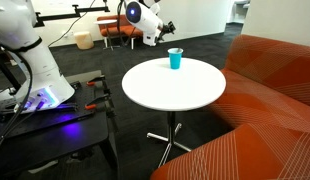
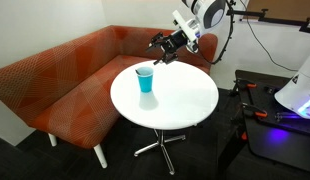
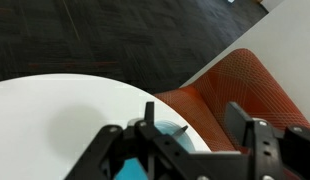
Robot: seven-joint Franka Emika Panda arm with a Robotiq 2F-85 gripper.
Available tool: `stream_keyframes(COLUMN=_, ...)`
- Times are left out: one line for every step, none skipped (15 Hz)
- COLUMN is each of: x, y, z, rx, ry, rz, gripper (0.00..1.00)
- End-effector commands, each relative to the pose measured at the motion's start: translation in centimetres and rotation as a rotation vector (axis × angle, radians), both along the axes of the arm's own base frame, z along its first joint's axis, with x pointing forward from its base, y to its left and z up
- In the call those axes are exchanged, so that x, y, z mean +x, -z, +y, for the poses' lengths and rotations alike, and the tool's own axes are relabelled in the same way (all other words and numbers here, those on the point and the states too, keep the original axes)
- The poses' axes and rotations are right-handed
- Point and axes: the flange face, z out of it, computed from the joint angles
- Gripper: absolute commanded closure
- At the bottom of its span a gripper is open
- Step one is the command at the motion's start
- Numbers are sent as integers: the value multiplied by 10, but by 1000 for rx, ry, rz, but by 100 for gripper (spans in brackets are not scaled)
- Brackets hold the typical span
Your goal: Put the pen on the table
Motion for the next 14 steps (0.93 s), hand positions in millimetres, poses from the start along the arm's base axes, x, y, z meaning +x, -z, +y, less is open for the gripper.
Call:
stream_keyframes(x=16, y=10, z=3, rx=12, ry=42, rz=28, gripper=29)
stream_keyframes(x=18, y=13, z=3, rx=13, ry=47, rz=33, gripper=29)
stream_keyframes(x=21, y=16, z=3, rx=13, ry=51, rz=37, gripper=30)
stream_keyframes(x=23, y=18, z=3, rx=12, ry=58, rz=43, gripper=33)
stream_keyframes(x=25, y=21, z=4, rx=11, ry=65, rz=47, gripper=38)
stream_keyframes(x=27, y=23, z=4, rx=11, ry=72, rz=51, gripper=43)
stream_keyframes(x=30, y=25, z=4, rx=11, ry=79, rz=54, gripper=45)
stream_keyframes(x=32, y=26, z=4, rx=11, ry=86, rz=58, gripper=54)
stream_keyframes(x=33, y=28, z=3, rx=14, ry=101, rz=64, gripper=55)
stream_keyframes(x=35, y=29, z=3, rx=18, ry=120, rz=74, gripper=54)
stream_keyframes(x=36, y=30, z=4, rx=28, ry=133, rz=82, gripper=58)
stream_keyframes(x=37, y=32, z=4, rx=33, ry=147, rz=94, gripper=53)
stream_keyframes(x=37, y=33, z=5, rx=42, ry=158, rz=104, gripper=51)
stream_keyframes(x=37, y=33, z=7, rx=50, ry=167, rz=117, gripper=51)
